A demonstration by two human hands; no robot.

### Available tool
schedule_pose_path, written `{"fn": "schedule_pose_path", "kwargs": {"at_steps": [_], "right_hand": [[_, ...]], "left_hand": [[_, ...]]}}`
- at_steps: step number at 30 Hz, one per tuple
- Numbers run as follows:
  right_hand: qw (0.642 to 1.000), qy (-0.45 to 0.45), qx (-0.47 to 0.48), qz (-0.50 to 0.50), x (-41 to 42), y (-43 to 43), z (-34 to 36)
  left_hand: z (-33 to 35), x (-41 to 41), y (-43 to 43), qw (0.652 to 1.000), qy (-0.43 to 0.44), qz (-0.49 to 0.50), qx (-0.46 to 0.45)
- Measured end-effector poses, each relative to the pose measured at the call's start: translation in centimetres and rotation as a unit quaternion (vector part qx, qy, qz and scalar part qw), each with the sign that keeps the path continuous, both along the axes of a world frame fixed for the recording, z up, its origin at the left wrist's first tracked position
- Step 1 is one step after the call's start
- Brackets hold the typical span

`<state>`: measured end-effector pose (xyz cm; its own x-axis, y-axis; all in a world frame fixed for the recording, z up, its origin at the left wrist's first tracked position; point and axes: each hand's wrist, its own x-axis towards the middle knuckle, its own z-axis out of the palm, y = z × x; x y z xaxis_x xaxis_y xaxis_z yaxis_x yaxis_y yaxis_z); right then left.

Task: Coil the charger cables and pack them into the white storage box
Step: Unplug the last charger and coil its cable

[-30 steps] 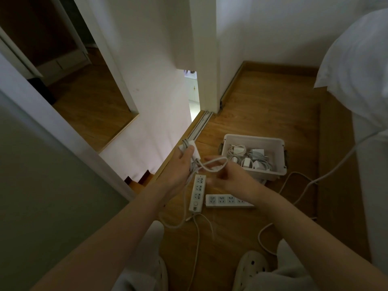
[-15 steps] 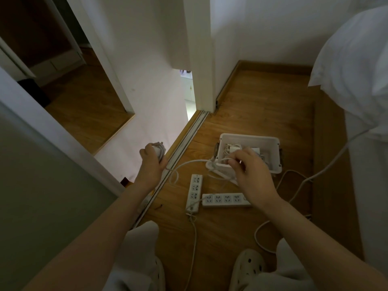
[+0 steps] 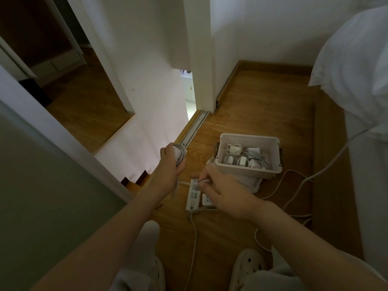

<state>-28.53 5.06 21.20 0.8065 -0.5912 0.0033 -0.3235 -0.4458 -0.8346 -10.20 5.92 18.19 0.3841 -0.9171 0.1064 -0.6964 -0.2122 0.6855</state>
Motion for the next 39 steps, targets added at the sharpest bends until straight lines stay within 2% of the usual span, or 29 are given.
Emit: {"fn": "schedule_pose_path", "kwargs": {"at_steps": [2, 6, 7, 9, 11, 13, 15, 17, 19, 22, 27, 30, 32, 34, 36, 37, 38, 39], "right_hand": [[0.998, 0.063, 0.003, 0.018, 0.2, 0.6, -0.3], [0.977, 0.145, -0.157, 0.012, 1.3, 1.5, -1.5], [0.975, 0.153, -0.163, 0.003, 1.4, 1.7, -1.5], [0.987, 0.13, -0.094, -0.01, 1.9, 2.1, -1.2], [0.997, 0.05, 0.02, -0.057, 2.3, 2.3, -0.8], [0.984, -0.029, 0.126, -0.123, 2.7, 2.1, -0.4], [0.96, -0.071, 0.206, -0.174, 2.8, 1.7, -0.3], [0.945, -0.09, 0.244, -0.199, 2.7, 1.2, -0.3], [0.946, -0.099, 0.239, -0.195, 2.5, 0.7, -0.2], [0.962, -0.083, 0.197, -0.171, 1.9, -0.1, 0.0], [0.975, -0.021, 0.118, -0.186, 1.6, -0.7, -0.3], [0.975, -0.015, 0.063, -0.212, 2.0, -1.3, -0.5], [0.975, -0.011, 0.014, -0.222, 2.0, -1.7, -0.3], [0.968, 0.012, -0.114, -0.223, 1.8, -1.8, -0.1], [0.92, 0.032, -0.329, -0.209, 1.5, -1.8, 0.6], [0.893, 0.02, -0.406, -0.194, 1.4, -2.0, 0.9], [0.875, -0.005, -0.454, -0.17, 1.4, -2.2, 1.1], [0.874, -0.033, -0.465, -0.136, 1.4, -2.4, 1.3]], "left_hand": [[0.7, -0.4, 0.1, 1.0, 0.001, -0.001, -0.023], [1.4, -2.1, -0.1, 0.997, 0.053, -0.013, -0.053], [1.4, -2.6, -0.2, 0.995, 0.082, -0.012, -0.056], [1.6, -3.6, -0.2, 0.986, 0.156, 0.006, -0.051], [2.3, -4.8, 0.0, 0.973, 0.225, 0.022, -0.041], [3.0, -5.6, 0.3, 0.965, 0.257, 0.025, -0.036], [3.6, -6.0, 0.5, 0.957, 0.286, 0.028, -0.031], [3.9, -6.0, 0.5, 0.948, 0.315, 0.033, -0.032], [4.3, -5.6, 0.5, 0.927, 0.37, 0.048, -0.047], [5.0, -4.5, 0.2, 0.871, 0.481, 0.064, -0.076], [5.8, -3.7, -0.2, 0.802, 0.58, 0.085, -0.118], [5.9, -4.0, -0.2, 0.775, 0.616, 0.081, -0.113], [6.1, -4.0, -0.2, 0.741, 0.66, 0.075, -0.096], [6.3, -3.7, -0.4, 0.704, 0.702, 0.066, -0.09], [6.3, -2.9, -0.6, 0.681, 0.723, 0.073, -0.094], [6.2, -2.4, -0.7, 0.673, 0.73, 0.078, -0.091], [6.0, -1.9, -0.7, 0.665, 0.737, 0.084, -0.083], [5.8, -1.5, -0.6, 0.665, 0.738, 0.087, -0.072]]}}
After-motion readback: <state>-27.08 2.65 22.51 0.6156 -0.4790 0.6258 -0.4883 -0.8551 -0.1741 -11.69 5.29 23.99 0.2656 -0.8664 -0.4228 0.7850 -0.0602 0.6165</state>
